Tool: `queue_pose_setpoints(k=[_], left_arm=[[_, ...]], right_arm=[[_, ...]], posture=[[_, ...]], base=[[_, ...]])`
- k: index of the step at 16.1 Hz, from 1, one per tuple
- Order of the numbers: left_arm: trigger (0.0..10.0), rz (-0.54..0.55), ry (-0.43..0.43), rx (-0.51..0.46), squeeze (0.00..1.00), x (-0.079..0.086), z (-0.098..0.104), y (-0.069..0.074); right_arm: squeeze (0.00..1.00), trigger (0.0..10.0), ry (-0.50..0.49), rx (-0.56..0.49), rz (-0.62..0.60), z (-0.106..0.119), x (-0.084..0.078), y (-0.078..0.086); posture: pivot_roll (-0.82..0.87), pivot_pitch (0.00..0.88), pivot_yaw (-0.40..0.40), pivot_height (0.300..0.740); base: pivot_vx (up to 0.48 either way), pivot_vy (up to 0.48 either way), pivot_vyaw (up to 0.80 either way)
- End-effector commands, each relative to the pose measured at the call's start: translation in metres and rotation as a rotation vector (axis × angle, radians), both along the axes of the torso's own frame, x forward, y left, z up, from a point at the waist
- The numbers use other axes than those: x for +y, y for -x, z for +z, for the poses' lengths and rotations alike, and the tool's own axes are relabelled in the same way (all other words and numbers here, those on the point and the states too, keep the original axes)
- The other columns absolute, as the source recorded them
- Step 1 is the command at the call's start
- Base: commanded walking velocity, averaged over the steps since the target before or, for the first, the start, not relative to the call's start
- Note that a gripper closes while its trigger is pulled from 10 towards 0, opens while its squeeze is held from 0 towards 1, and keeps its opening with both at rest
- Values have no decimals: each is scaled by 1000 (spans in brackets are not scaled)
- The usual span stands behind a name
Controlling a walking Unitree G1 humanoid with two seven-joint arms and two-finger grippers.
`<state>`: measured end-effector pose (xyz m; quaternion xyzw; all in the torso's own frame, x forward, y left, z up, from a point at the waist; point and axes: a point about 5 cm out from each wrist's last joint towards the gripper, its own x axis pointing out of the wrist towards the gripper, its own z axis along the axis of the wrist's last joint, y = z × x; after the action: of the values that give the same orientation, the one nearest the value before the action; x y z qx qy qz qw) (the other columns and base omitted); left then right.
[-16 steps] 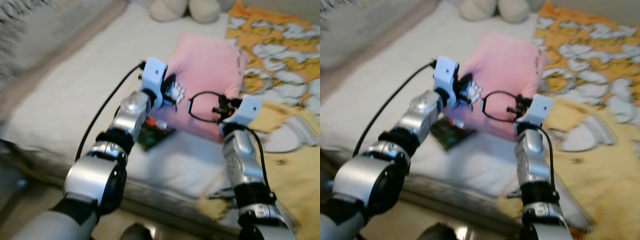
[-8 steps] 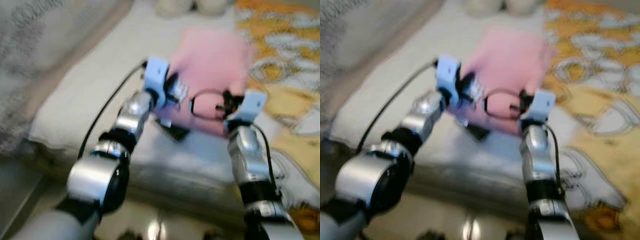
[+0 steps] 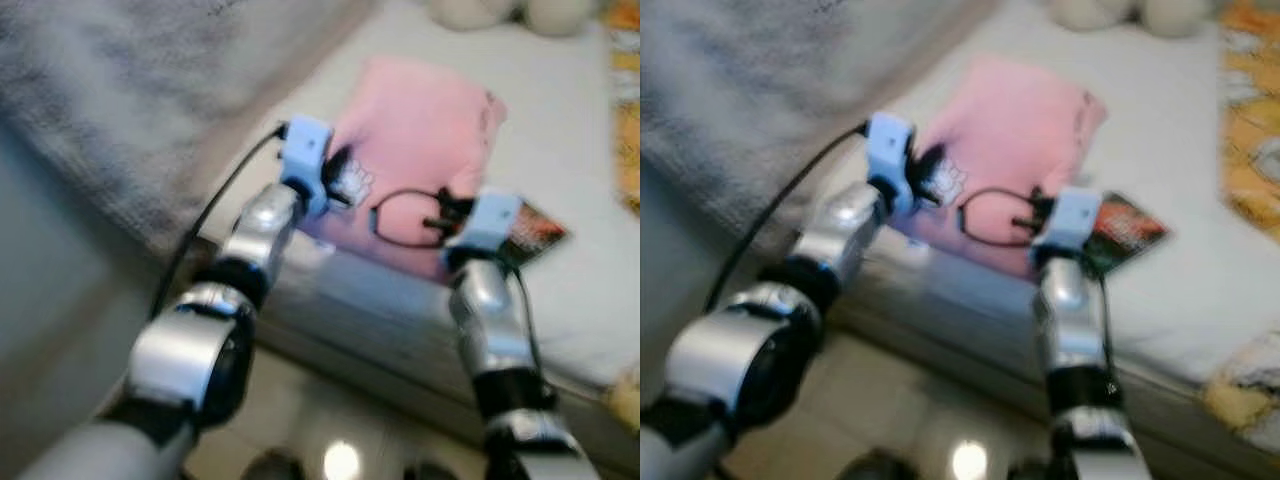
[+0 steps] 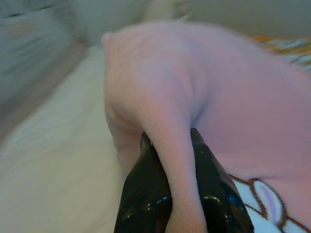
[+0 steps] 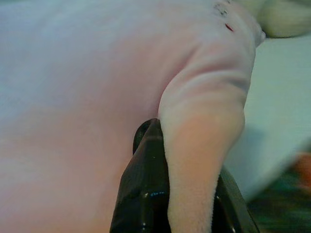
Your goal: Clean up the room
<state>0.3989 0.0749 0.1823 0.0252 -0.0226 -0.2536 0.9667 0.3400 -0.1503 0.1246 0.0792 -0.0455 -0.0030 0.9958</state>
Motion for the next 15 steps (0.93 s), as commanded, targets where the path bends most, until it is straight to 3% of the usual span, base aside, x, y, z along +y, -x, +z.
queue_pose_setpoints(k=[1, 3, 5, 7, 15], left_arm=[[10000, 85, 42, -80, 0, 16, 23, -7], [10000, 127, 39, -81, 0, 19, 21, -8], [10000, 85, 150, -70, 0, 17, 24, -7], [10000, 49, 94, -89, 0, 9, 23, -5], [10000, 81, 96, -57, 0, 12, 19, -6]], right_arm=[[0, 10000, 24, 7, -82, -1, -24, 4], [0, 10000, 17, 7, -80, -4, -23, 8], [0, 10000, 24, 23, -91, -9, -24, 12], [0, 10000, 35, 32, -89, -13, -23, 15], [0, 10000, 29, 52, -96, -16, -27, 14]], posture=[[-65, 0, 78, 740], [-81, 0, 89, 740], [-89, 0, 98, 740], [-95, 0, 103, 740], [-89, 0, 97, 740]], base=[[0, 480, 0], [0, 195, 0], [127, 0, 0], [439, 0, 0], [444, 0, 0]])
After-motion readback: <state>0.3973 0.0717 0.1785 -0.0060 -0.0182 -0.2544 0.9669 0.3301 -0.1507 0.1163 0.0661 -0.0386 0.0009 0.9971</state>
